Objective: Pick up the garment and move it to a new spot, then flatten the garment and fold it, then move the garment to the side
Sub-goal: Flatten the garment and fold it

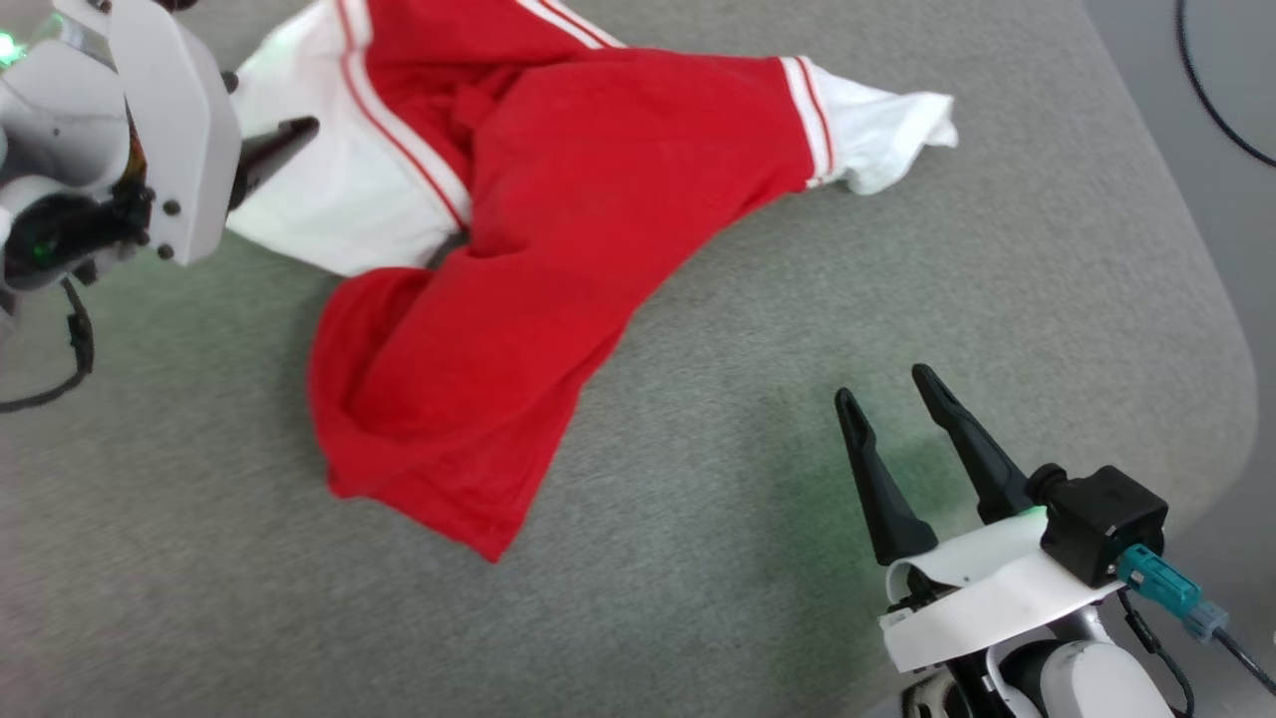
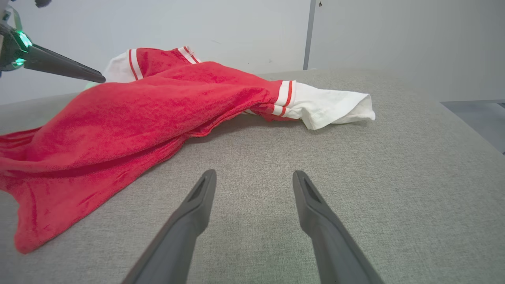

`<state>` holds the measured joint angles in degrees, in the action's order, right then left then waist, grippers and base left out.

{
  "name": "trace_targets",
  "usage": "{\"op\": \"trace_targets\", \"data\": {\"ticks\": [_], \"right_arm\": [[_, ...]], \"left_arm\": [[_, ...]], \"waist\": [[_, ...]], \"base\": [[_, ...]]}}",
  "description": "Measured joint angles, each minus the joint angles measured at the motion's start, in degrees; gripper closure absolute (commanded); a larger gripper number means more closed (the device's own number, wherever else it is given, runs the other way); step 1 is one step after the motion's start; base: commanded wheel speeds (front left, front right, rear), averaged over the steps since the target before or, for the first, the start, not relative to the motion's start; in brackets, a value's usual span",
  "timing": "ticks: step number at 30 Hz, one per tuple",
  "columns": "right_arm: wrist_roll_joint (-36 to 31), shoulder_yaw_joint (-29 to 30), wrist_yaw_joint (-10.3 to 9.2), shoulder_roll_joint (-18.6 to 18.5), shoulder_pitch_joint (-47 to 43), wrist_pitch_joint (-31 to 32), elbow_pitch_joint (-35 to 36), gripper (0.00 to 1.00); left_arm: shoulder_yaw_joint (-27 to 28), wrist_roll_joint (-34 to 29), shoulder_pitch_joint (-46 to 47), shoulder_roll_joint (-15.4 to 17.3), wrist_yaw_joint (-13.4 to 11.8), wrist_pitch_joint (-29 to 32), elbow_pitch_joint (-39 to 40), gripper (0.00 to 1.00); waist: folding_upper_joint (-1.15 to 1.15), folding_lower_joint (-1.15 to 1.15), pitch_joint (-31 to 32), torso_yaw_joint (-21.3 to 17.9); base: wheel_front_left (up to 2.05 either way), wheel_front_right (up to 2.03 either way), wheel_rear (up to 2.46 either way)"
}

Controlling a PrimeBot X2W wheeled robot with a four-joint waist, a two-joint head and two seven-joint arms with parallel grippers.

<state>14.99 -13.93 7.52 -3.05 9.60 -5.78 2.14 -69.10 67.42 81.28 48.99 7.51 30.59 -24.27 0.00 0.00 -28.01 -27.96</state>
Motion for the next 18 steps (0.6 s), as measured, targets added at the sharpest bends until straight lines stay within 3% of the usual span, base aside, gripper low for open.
{"op": "trace_targets", "data": {"ticks": [10,11,13,14,18], "right_arm": [[0.1,-2.4,0.00,0.0,0.7,-0.8,0.4,0.00],[0.0,-2.4,0.00,0.0,0.7,-0.9,0.5,0.00],[0.0,-2.4,0.00,0.0,0.7,-0.9,0.7,0.00],[0.0,-2.3,0.00,0.0,0.7,-1.0,0.8,0.00],[-0.9,-1.7,0.00,0.0,1.0,-0.7,0.9,0.00]], "left_arm": [[-3.6,0.4,0.3,1.9,0.0,0.5,-1.2,0.00],[-3.5,0.8,0.3,2.0,0.0,0.5,-1.3,0.21],[-3.5,2.3,0.4,1.9,0.0,0.6,-2.0,0.87],[-3.5,3.3,0.6,1.7,0.0,0.7,-2.6,1.00],[-3.7,5.6,0.9,0.8,0.0,0.6,-4.8,1.00]], "waist": [[0.00,0.00,-3.0,-3.5],[0.00,0.00,-3.2,-3.6],[0.00,0.00,-3.4,-3.6],[0.00,0.00,-3.5,-3.4],[0.00,0.00,-3.1,-2.4]], "base": [[0.00,0.00,0.00],[0.00,0.00,0.00],[0.00,0.00,0.00],[0.00,0.00,0.00],[0.00,0.00,0.00]]}}
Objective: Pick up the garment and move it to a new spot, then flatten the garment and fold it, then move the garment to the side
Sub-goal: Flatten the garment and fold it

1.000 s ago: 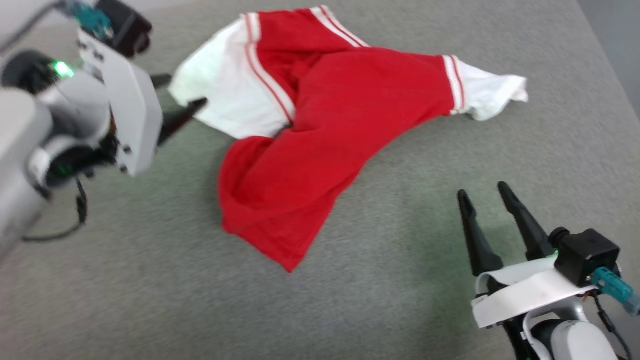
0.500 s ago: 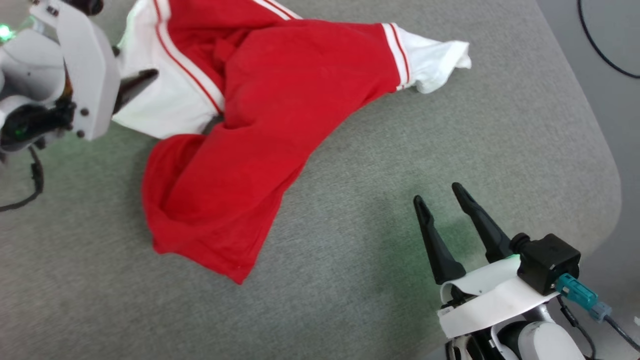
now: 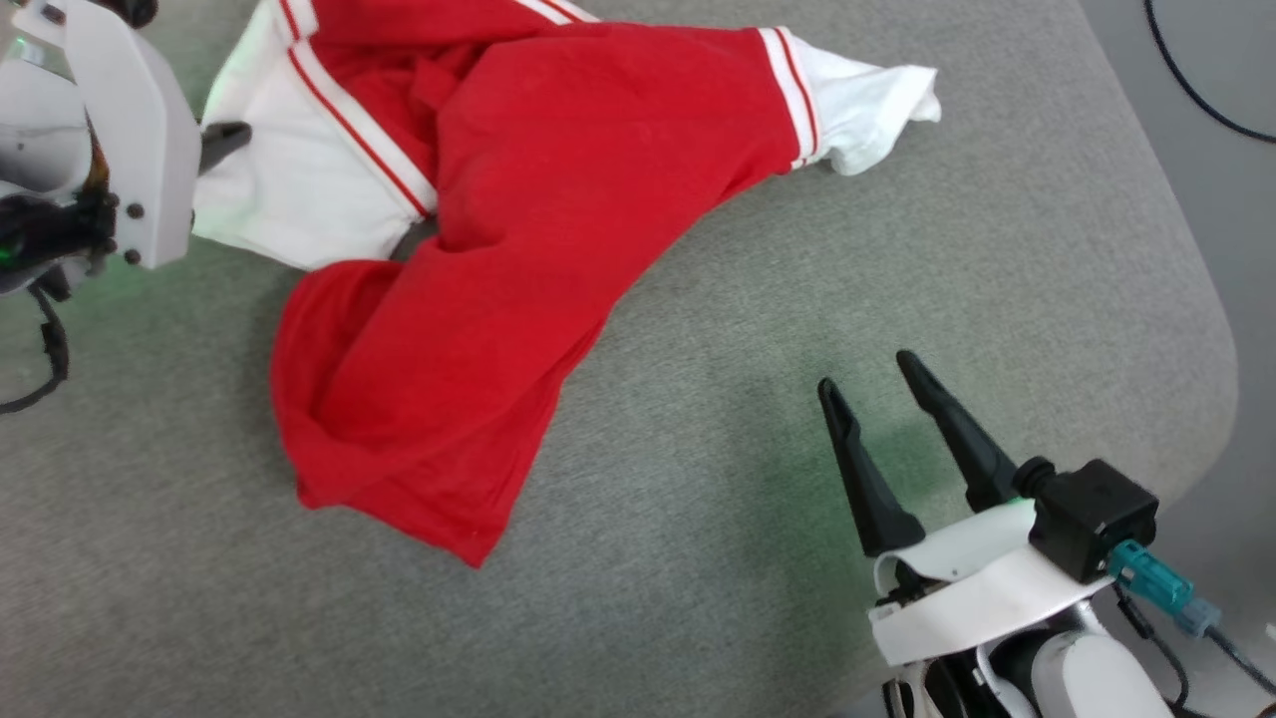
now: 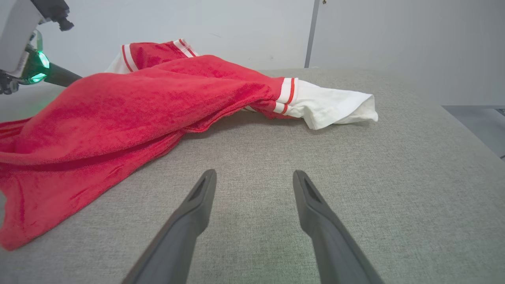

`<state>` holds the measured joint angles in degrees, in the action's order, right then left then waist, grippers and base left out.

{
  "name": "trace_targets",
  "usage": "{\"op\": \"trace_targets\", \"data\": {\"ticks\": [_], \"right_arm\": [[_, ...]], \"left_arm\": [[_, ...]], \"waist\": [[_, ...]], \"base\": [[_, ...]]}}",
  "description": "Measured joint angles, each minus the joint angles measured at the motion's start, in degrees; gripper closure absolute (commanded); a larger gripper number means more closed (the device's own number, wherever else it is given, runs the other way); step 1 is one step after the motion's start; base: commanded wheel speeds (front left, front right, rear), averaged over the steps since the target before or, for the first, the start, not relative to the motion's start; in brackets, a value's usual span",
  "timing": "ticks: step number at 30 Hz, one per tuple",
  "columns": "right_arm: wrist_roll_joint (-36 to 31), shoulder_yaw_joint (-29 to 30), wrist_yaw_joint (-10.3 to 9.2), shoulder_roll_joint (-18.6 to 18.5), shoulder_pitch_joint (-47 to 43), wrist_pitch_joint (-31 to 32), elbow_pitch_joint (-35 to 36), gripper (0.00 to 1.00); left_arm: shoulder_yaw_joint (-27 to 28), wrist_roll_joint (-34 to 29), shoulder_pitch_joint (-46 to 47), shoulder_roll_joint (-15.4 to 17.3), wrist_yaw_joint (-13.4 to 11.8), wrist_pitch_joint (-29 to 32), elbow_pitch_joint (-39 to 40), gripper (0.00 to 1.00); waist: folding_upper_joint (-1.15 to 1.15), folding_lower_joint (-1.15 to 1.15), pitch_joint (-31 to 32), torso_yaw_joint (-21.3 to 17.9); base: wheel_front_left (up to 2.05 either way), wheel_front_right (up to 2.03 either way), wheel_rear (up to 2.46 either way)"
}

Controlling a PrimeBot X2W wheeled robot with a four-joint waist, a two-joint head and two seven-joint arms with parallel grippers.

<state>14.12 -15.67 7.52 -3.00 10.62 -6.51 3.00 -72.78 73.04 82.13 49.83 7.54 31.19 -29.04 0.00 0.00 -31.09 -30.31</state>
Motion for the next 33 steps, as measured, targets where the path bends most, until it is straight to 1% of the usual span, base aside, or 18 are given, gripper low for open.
{"op": "trace_targets", "data": {"ticks": [2,8,11,17,21,24,28,29,31,32,33], "right_arm": [[-0.3,0.5,0.00,0.0,0.6,0.5,0.1,0.00],[-2.4,1.9,0.00,0.0,1.5,3.1,0.8,0.00],[-3.4,2.5,0.00,0.1,1.7,4.7,1.5,0.00],[-4.2,3.3,0.00,0.0,2.0,7.3,2.9,0.00],[-4.3,3.1,0.00,0.0,2.1,8.1,3.8,0.00],[-4.3,3.0,0.00,0.0,1.9,8.3,4.4,0.00],[-4.3,3.2,0.00,0.0,1.7,8.6,4.9,0.00],[-4.4,3.4,0.00,0.0,1.6,8.7,5.0,0.00],[-4.6,3.7,0.00,0.0,1.6,9.0,5.3,0.00],[-4.6,4.0,0.00,0.0,1.5,9.2,5.4,0.00],[-4.6,4.1,0.00,0.0,1.4,9.4,5.5,0.00]], "left_arm": [[-0.2,0.9,-0.1,-0.6,0.0,0.1,-1.3,1.00],[-0.3,3.5,-1.8,-0.7,0.0,1.1,-4.6,1.00],[-0.3,5.6,-2.9,-0.6,0.0,2.9,-5.8,1.00],[0.0,11.8,-4.4,0.3,0.0,8.9,-9.7,1.00],[0.4,13.7,-4.8,1.2,0.0,11.2,-11.8,1.00],[0.4,13.3,-5.6,1.1,0.0,10.1,-12.2,1.00],[0.5,13.7,-7.4,0.5,0.0,7.8,-13.2,1.00],[0.6,13.6,-7.5,0.5,0.0,7.3,-13.5,0.97],[0.7,13.3,-7.8,0.2,0.0,5.9,-14.0,0.70],[0.9,13.3,-8.5,-0.1,0.0,4.3,-14.2,0.00],[1.0,13.2,-8.6,-0.3,0.0,3.2,-14.2,0.00]], "waist": [[0.00,0.00,0.5,0.9],[0.00,0.00,2.5,4.7],[0.00,0.00,3.6,7.0],[0.00,0.00,6.0,11.7],[0.00,0.00,7.2,14.1],[0.00,0.00,7.5,15.2],[0.00,0.00,6.9,15.2],[0.00,0.00,6.8,15.0],[0.00,0.00,6.7,14.7],[0.00,0.00,6.8,14.6],[0.00,0.00,6.9,14.7]], "base": [[0.00,0.00,0.00],[0.00,0.00,0.00],[0.00,0.00,0.00],[0.00,0.00,0.00],[0.00,0.00,0.00],[0.00,0.00,0.00],[0.00,0.00,0.00],[0.00,0.00,0.00],[0.00,0.00,0.00],[0.00,0.00,0.00],[0.00,0.00,0.00]]}}
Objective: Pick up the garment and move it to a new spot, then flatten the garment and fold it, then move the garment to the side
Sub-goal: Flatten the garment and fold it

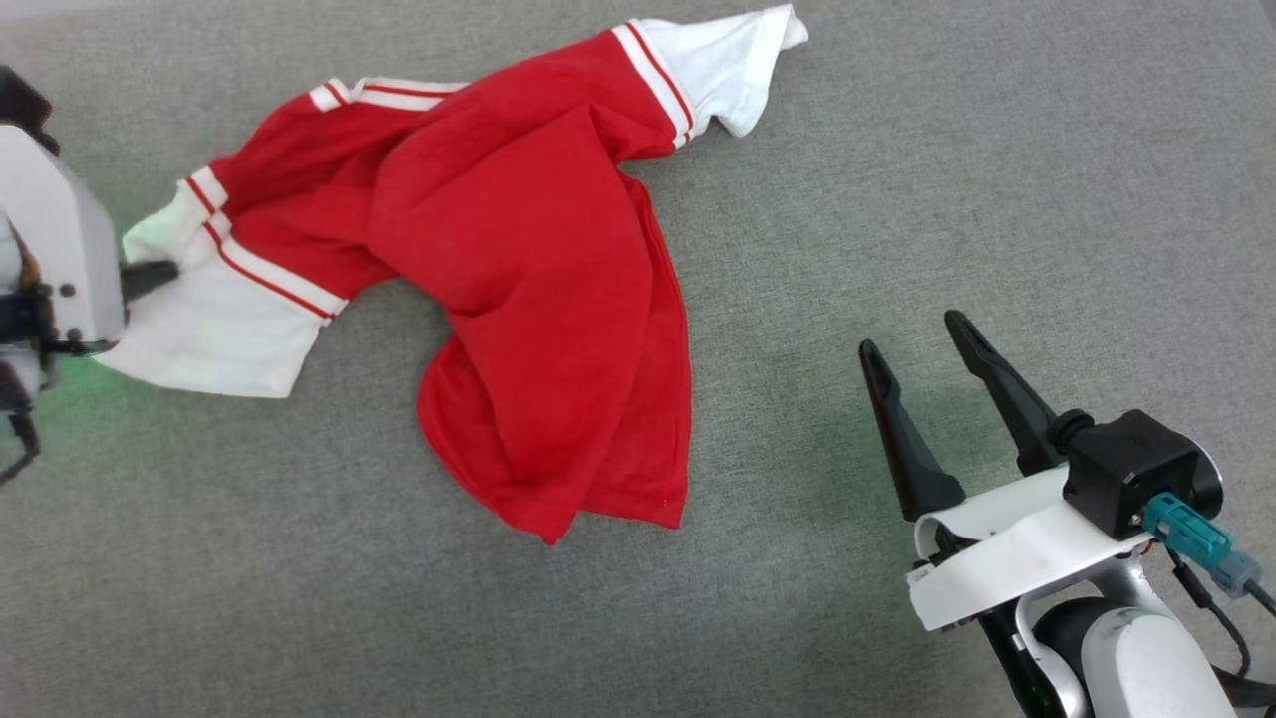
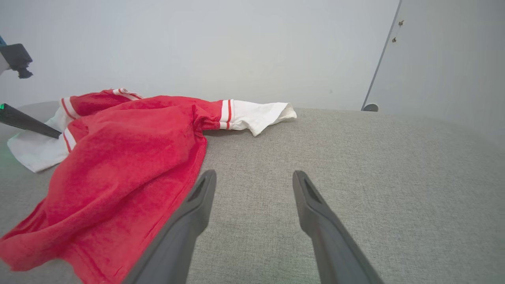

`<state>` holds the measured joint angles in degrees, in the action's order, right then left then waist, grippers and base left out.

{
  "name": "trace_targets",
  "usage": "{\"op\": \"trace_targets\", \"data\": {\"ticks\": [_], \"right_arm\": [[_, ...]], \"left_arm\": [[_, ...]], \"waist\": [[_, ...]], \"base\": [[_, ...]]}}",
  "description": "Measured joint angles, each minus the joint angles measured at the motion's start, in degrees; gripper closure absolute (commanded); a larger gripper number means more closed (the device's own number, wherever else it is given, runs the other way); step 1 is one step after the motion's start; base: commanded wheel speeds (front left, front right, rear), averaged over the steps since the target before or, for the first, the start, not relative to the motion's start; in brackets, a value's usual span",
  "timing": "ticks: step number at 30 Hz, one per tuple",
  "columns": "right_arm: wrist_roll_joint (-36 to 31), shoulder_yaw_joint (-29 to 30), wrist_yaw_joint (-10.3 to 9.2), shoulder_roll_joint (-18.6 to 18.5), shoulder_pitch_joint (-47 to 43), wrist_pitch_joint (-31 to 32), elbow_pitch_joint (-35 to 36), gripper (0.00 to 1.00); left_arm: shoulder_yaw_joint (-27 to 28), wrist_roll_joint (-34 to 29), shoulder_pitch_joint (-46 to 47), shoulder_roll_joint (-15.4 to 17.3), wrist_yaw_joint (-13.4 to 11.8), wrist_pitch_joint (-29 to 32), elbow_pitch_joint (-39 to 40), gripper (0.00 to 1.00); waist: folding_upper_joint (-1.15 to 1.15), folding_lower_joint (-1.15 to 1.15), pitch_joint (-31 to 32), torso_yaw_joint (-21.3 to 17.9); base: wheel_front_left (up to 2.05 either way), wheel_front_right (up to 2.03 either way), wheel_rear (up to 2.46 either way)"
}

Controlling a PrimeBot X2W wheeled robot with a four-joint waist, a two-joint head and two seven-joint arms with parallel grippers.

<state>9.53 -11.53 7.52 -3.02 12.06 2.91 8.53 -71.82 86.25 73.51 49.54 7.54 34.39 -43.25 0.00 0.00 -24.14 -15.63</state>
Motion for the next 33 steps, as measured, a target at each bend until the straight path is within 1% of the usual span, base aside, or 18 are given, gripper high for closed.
{"op": "trace_targets", "data": {"ticks": [5,7,11,13,18,22,23,25,27,28,31,33], "right_arm": [[-0.1,0.7,0.00,-0.5,-0.6,1.0,0.4,0.00],[-0.1,1.1,0.00,-1.0,-0.6,1.5,0.5,0.00],[0.0,1.3,0.00,-2.5,-0.1,2.7,0.2,0.00],[0.2,1.2,0.00,-3.5,0.5,3.4,-0.6,0.00],[1.2,-0.1,0.00,-7.5,2.8,6.8,-3.6,0.00],[2.8,-1.8,0.00,-12.3,5.8,10.9,-6.1,0.00],[3.3,-2.3,0.00,-13.6,6.6,12.0,-6.8,0.00],[4.5,-2.7,0.00,-16.3,8.5,14.1,-8.0,0.00],[5.4,-3.9,0.00,-19.2,10.4,16.2,-9.1,0.00],[5.9,-4.3,0.00,-20.8,11.3,17.1,-9.7,0.00],[8.1,-6.6,0.00,-25.4,14.7,19.6,-11.5,0.00],[9.5,-8.7,0.00,-28.3,17.4,20.8,-13.0,0.00]], "left_arm": [[0.6,0.0,-1.2,-0.8,0.0,-4.7,2.2,0.00],[0.9,-0.1,-1.3,-0.2,0.0,-6.7,3.9,0.00],[1.7,-1.0,-2.3,0.8,0.0,-13.0,8.3,0.00],[2.0,-2.0,-3.1,1.3,0.0,-17.8,10.2,0.00],[3.2,-4.2,-7.6,2.1,0.0,-32.8,14.7,0.00],[3.3,-6.4,-12.9,1.7,0.0,-44.0,17.4,0.00],[3.3,-6.9,-14.4,1.4,0.0,-46.3,17.5,0.00],[3.4,-8.6,-17.3,0.7,-0.6,-48.4,18.4,0.00],[5.1,-9.9,-20.1,-0.9,-2.1,-49.2,19.6,0.00],[6.6,-11.5,-21.5,-1.8,-3.1,-49.3,20.6,0.00],[16.2,-17.1,-26.5,-4.6,-5.8,-49.5,25.0,0.00],[21.5,-23.3,-31.7,-6.2,-7.6,-49.5,27.8,0.00]], "waist": [[0.00,0.00,1.0,0.9],[0.00,0.00,1.5,1.5],[0.00,0.00,2.4,3.2],[0.00,0.00,2.9,4.2],[0.00,0.00,4.1,6.9],[0.00,0.00,4.9,9.5],[0.00,0.00,5.0,10.1],[0.00,0.00,5.3,11.5],[0.00,0.00,5.4,12.9],[0.00,0.00,5.5,13.7],[0.00,0.00,5.4,15.9],[0.00,0.00,5.2,17.4]], "base": [[0.00,0.00,0.00],[0.00,0.00,0.00],[0.00,0.00,0.00],[0.00,0.00,0.00],[0.00,0.00,0.00],[0.00,0.00,0.00],[0.00,0.00,0.00],[0.00,0.00,0.00],[0.00,0.00,0.00],[0.00,0.00,0.00],[0.00,0.00,0.00],[0.00,0.00,0.00]]}}
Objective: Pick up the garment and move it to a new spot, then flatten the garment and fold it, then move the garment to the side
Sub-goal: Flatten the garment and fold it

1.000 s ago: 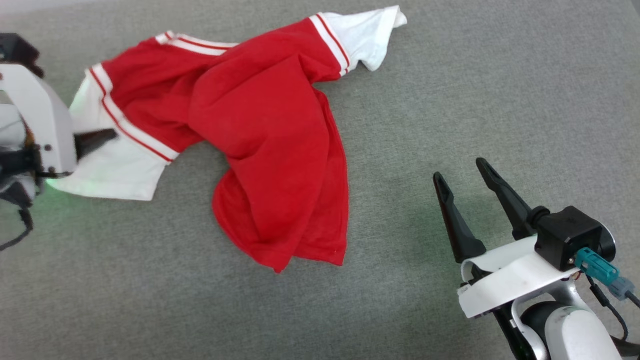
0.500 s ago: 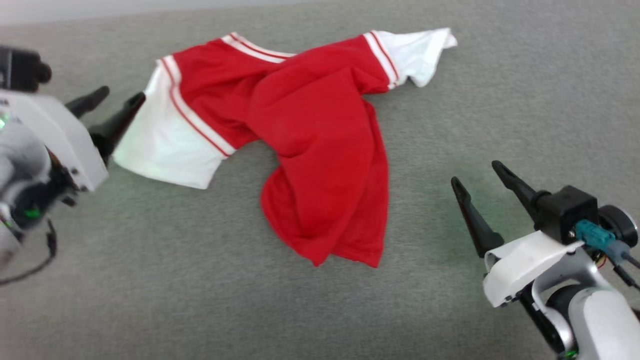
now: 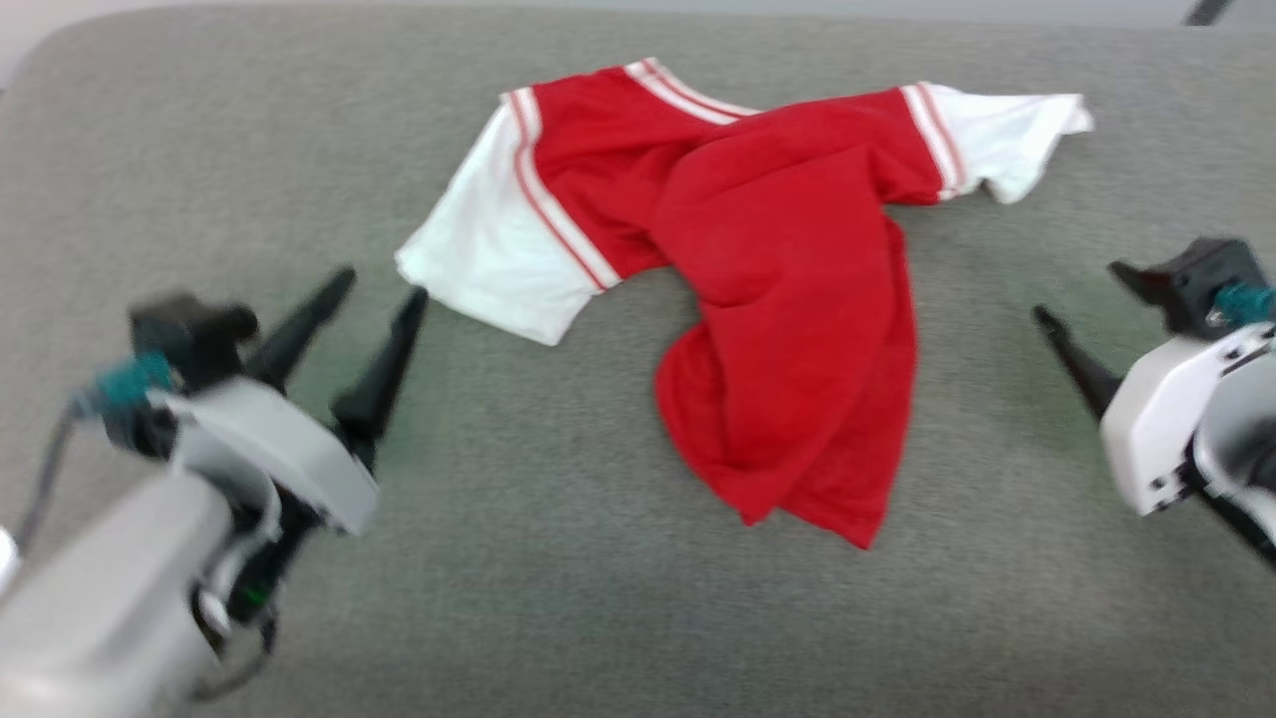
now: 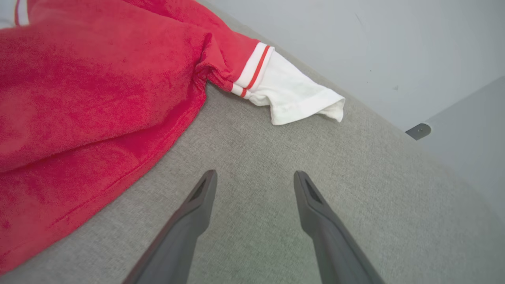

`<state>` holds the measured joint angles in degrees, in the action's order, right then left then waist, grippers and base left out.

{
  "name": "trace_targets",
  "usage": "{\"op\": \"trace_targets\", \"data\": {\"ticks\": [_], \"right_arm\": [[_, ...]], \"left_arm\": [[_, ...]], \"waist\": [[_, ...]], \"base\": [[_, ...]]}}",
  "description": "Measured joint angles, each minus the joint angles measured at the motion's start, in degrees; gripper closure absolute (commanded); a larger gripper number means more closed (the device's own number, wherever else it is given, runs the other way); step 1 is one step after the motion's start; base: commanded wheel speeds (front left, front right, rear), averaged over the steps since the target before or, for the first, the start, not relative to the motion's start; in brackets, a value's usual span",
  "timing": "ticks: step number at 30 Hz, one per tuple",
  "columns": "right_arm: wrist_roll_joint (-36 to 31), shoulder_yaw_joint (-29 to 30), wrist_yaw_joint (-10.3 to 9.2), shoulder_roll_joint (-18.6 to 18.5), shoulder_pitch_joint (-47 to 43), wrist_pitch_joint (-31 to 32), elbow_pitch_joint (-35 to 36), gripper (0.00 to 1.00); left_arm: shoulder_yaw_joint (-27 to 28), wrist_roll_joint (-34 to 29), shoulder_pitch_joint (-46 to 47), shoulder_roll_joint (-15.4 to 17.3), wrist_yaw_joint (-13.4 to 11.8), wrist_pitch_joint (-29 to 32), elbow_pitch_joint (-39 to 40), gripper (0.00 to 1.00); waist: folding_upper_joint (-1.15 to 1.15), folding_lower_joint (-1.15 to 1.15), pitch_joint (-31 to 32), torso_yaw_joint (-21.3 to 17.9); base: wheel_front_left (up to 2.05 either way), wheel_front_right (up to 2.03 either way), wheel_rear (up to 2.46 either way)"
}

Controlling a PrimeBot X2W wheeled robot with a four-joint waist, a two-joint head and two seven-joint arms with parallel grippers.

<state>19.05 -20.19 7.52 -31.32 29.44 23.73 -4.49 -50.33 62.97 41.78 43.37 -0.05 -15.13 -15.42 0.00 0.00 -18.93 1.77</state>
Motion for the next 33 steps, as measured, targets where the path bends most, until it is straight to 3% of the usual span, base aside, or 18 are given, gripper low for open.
{"op": "trace_targets", "data": {"ticks": [5,12,18,27,28,30,31,33], "right_arm": [[2.7,-5.6,0.00,-6.8,6.3,1.5,-3.8,0.00],[4.5,-14.5,0.00,-12.6,16.5,1.9,-8.6,0.00],[3.2,-21.5,0.00,-13.7,23.3,1.8,-11.7,0.00],[2.1,-28.8,0.00,-14.4,31.2,0.9,-16.6,0.00],[2.0,-29.2,0.00,-14.2,32.0,0.5,-17.1,0.23],[2.0,-29.9,0.00,-13.6,33.0,0.1,-18.0,0.94],[1.9,-30.1,0.00,-13.4,33.5,-0.2,-18.5,1.00],[1.6,-30.3,0.00,-12.8,34.0,-0.8,-19.4,1.00]], "left_arm": [[12.9,-11.2,-11.4,-5.6,-1.9,0.0,5.9,0.00],[24.1,-20.8,-19.7,-12.3,1.2,0.0,9.3,0.00],[28.9,-24.8,-21.6,-15.9,4.6,0.0,8.6,0.00],[32.3,-26.9,-21.9,-19.4,7.1,0.0,7.3,0.00],[32.4,-27.1,-21.8,-19.7,7.2,0.0,7.2,0.00],[32.5,-27.2,-21.8,-20.0,7.2,0.0,6.9,0.00],[32.6,-27.2,-21.8,-20.0,7.2,0.0,6.8,0.00],[32.8,-27.3,-21.8,-20.1,7.4,0.0,6.6,0.00]], "waist": [[0.00,0.00,-0.9,3.4],[0.00,0.00,-3.3,6.7],[0.00,0.00,-5.8,8.5],[0.00,0.00,-9.1,9.5],[0.00,0.00,-9.4,9.6],[0.00,0.00,-9.9,9.6],[0.00,0.00,-10.1,9.6],[0.00,0.00,-10.4,9.5]], "base": [[0.00,0.00,0.00],[0.00,0.00,0.00],[0.00,0.00,0.00],[0.00,0.00,0.00],[0.00,0.00,0.00],[0.00,0.00,0.00],[0.00,0.00,0.00],[0.00,0.00,0.00]]}}
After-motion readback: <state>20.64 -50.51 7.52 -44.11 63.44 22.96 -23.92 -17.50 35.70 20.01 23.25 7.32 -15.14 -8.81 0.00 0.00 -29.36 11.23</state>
